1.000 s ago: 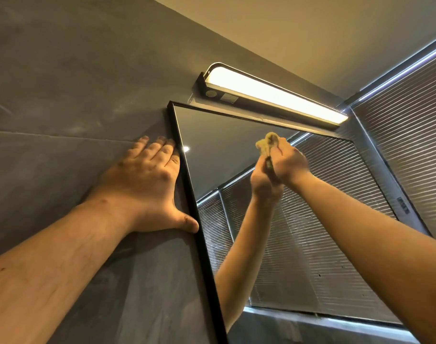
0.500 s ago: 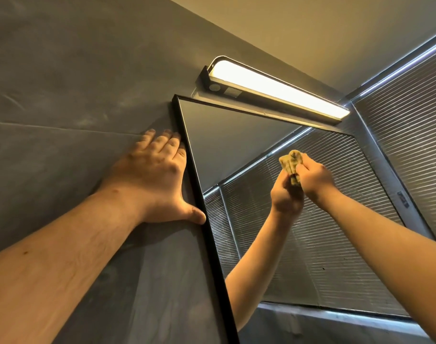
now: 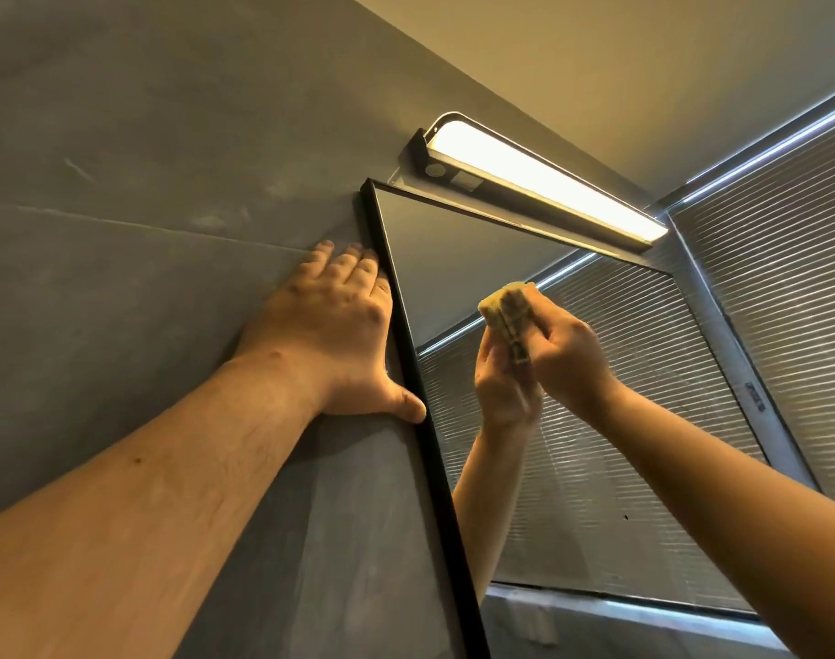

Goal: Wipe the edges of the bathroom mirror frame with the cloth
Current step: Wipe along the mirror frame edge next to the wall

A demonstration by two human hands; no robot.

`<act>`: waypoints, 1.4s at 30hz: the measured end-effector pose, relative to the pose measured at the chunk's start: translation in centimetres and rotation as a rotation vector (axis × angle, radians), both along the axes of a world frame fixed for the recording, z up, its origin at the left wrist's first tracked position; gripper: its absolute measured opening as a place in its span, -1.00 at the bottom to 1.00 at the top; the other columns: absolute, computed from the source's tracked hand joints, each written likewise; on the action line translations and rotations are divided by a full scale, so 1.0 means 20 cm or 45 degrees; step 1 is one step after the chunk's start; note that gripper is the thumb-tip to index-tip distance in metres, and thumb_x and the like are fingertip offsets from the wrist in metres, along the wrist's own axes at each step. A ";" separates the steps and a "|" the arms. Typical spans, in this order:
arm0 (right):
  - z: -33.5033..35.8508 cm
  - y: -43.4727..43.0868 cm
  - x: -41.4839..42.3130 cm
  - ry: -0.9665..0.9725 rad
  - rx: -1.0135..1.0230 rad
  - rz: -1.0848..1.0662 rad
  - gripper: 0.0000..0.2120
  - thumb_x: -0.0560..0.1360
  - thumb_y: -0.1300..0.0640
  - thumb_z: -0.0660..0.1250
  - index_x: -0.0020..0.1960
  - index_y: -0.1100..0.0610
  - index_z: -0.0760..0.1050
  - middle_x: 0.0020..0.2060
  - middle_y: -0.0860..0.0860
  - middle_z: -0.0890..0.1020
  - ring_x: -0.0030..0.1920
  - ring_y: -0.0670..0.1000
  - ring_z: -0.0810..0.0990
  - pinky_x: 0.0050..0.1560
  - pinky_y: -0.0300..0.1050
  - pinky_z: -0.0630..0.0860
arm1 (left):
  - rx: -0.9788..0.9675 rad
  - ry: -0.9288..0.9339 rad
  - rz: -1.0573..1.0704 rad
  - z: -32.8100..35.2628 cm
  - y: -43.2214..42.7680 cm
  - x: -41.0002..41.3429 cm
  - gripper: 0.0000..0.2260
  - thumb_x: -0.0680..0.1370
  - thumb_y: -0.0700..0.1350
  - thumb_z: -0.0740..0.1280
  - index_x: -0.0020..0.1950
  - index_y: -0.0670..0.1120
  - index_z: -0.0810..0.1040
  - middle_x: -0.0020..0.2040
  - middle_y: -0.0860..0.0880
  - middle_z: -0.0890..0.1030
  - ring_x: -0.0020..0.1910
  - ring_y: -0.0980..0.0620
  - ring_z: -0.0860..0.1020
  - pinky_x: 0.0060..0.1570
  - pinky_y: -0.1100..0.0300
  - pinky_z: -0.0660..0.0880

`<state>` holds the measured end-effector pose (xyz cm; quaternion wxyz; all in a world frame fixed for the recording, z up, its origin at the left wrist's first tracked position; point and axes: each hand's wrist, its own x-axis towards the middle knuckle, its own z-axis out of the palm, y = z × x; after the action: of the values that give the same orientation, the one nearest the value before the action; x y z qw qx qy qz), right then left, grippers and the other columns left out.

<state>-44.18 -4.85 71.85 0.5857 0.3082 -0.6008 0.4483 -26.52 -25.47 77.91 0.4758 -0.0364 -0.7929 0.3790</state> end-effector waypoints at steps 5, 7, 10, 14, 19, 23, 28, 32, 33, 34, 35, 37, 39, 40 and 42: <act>-0.03 -0.15 0.11 0.270 -0.005 -0.177 -0.74 0.56 0.09 0.37 0.22 0.13 0.51 -0.06 -0.02 0.70 -0.09 0.04 0.69 -0.19 -0.31 0.47 | -0.002 0.007 -0.061 0.00 0.00 0.00 0.24 0.16 0.63 0.20 0.56 -0.19 0.07 0.58 -0.16 0.11 0.57 -0.11 0.04 0.54 -0.08 -0.08; -0.03 -0.17 0.12 0.380 0.026 -0.210 -0.78 0.54 0.04 0.38 0.10 0.16 0.59 -0.10 0.01 0.71 -0.13 0.02 0.70 -0.17 -0.27 0.51 | 0.007 0.008 -0.080 0.00 -0.01 0.00 0.24 0.15 0.63 0.21 0.56 -0.19 0.08 0.58 -0.16 0.12 0.57 -0.11 0.04 0.54 -0.08 -0.08; -0.01 -0.11 0.09 0.397 0.008 -0.271 -0.88 0.50 0.13 0.45 0.01 0.14 0.65 0.02 -0.12 0.65 0.02 -0.10 0.63 0.04 -0.30 0.46 | 0.001 0.010 -0.087 0.00 0.00 0.01 0.24 0.16 0.63 0.21 0.56 -0.19 0.08 0.58 -0.16 0.12 0.57 -0.12 0.05 0.54 -0.08 -0.07; 0.03 0.03 -0.04 0.117 -0.090 -0.260 -0.81 0.49 0.04 0.37 0.02 0.12 0.65 0.00 0.00 0.68 0.05 0.04 0.62 0.03 -0.21 0.43 | -0.005 0.026 -0.100 0.00 0.00 0.01 0.22 0.16 0.63 0.22 0.56 -0.19 0.10 0.57 -0.16 0.14 0.56 -0.12 0.06 0.54 -0.06 -0.09; -0.01 0.13 -0.21 -0.042 -0.283 -0.253 -0.73 0.51 -0.05 0.34 -0.10 0.17 0.60 -0.15 0.12 0.64 -0.08 0.19 0.60 -0.12 -0.15 0.35 | -0.010 0.020 -0.090 0.00 0.00 0.02 0.22 0.19 0.62 0.21 0.57 -0.20 0.06 0.59 -0.16 0.10 0.57 -0.13 0.03 0.54 -0.08 -0.09; 0.02 0.11 -0.24 -0.030 -0.365 -0.200 -0.58 0.51 -0.18 0.24 -0.21 0.18 0.55 -0.23 0.13 0.59 -0.18 0.16 0.56 -0.17 -0.13 0.32 | -0.012 0.017 -0.076 0.00 0.00 0.02 0.22 0.19 0.62 0.20 0.57 -0.20 0.06 0.58 -0.17 0.10 0.57 -0.14 0.02 0.54 -0.09 -0.09; 0.05 0.04 -0.18 0.006 -0.490 -0.115 -0.60 0.49 -0.18 0.29 -0.33 0.12 0.46 -0.28 0.08 0.51 -0.22 0.09 0.50 -0.20 -0.18 0.28 | -0.005 0.015 -0.041 -0.01 0.01 0.02 0.23 0.16 0.63 0.19 0.56 -0.21 0.09 0.57 -0.17 0.12 0.57 -0.13 0.03 0.54 -0.09 -0.09; 0.03 -0.11 -0.04 0.083 -0.460 -0.022 -0.71 0.46 -0.08 0.41 -0.28 0.09 0.47 -0.29 -0.01 0.49 -0.26 -0.04 0.46 -0.22 -0.27 0.29 | -0.012 0.015 -0.009 -0.01 0.01 0.02 0.23 0.17 0.64 0.17 0.56 -0.20 0.08 0.58 -0.16 0.10 0.57 -0.13 0.01 0.54 -0.10 -0.08; 0.03 -0.16 0.01 0.125 -0.435 -0.003 -0.75 0.45 -0.04 0.43 -0.24 0.09 0.49 -0.27 -0.02 0.50 -0.26 -0.09 0.44 -0.21 -0.29 0.30 | -0.012 0.013 -0.002 -0.01 0.01 0.02 0.22 0.18 0.64 0.17 0.56 -0.19 0.07 0.59 -0.16 0.09 0.58 -0.13 0.01 0.54 -0.10 -0.08; 0.02 -0.20 0.06 0.189 -0.403 0.006 -0.79 0.44 -0.02 0.44 -0.21 0.09 0.50 -0.25 -0.04 0.51 -0.25 -0.12 0.43 -0.20 -0.32 0.32 | -0.009 0.012 0.000 -0.01 0.01 0.02 0.22 0.18 0.64 0.16 0.56 -0.19 0.07 0.59 -0.16 0.09 0.58 -0.12 0.00 0.54 -0.09 -0.09; 0.02 -0.25 0.10 0.265 -0.364 0.002 -0.81 0.44 -0.01 0.44 -0.18 0.08 0.50 -0.24 -0.05 0.51 -0.25 -0.14 0.43 -0.19 -0.35 0.34 | -0.004 0.013 -0.001 -0.01 0.02 0.02 0.22 0.17 0.64 0.16 0.57 -0.18 0.07 0.59 -0.15 0.09 0.58 -0.11 0.00 0.54 -0.08 -0.10; 0.00 -0.31 0.16 0.363 -0.274 0.003 -0.83 0.44 -0.02 0.42 -0.14 0.05 0.50 -0.20 -0.09 0.51 -0.20 -0.09 0.49 -0.15 -0.32 0.40 | 0.005 0.019 -0.007 -0.01 0.02 0.01 0.22 0.17 0.64 0.16 0.57 -0.17 0.07 0.59 -0.14 0.08 0.58 -0.10 -0.01 0.55 -0.05 -0.13; 0.00 -0.33 0.18 0.366 -0.222 0.038 -0.86 0.47 0.01 0.44 -0.11 0.03 0.51 -0.17 -0.11 0.50 -0.17 -0.04 0.54 -0.16 -0.25 0.47 | 0.005 0.019 -0.007 -0.01 0.02 0.01 0.23 0.16 0.64 0.15 0.57 -0.17 0.06 0.59 -0.14 0.08 0.58 -0.09 -0.01 0.55 -0.04 -0.14; 0.00 -0.32 0.17 0.352 -0.220 0.049 -0.87 0.47 0.04 0.46 -0.11 0.03 0.52 -0.17 -0.11 0.50 -0.17 -0.03 0.56 -0.16 -0.26 0.48 | 0.004 0.018 -0.007 -0.01 0.02 0.01 0.23 0.16 0.64 0.15 0.57 -0.17 0.06 0.59 -0.14 0.07 0.58 -0.09 -0.01 0.55 -0.03 -0.14; 0.01 -0.27 0.12 0.315 -0.266 0.044 -0.86 0.46 0.09 0.48 -0.12 0.04 0.52 -0.18 -0.10 0.50 -0.19 -0.06 0.54 -0.15 -0.34 0.44 | -0.003 0.021 -0.004 -0.01 0.02 0.01 0.24 0.15 0.65 0.13 0.57 -0.17 0.08 0.59 -0.14 0.08 0.58 -0.09 0.00 0.55 -0.02 -0.15</act>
<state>-41.72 -10.19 72.00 0.6764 0.3088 -0.4689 0.4768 -26.31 -25.16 77.75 0.4829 -0.0351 -0.7883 0.3797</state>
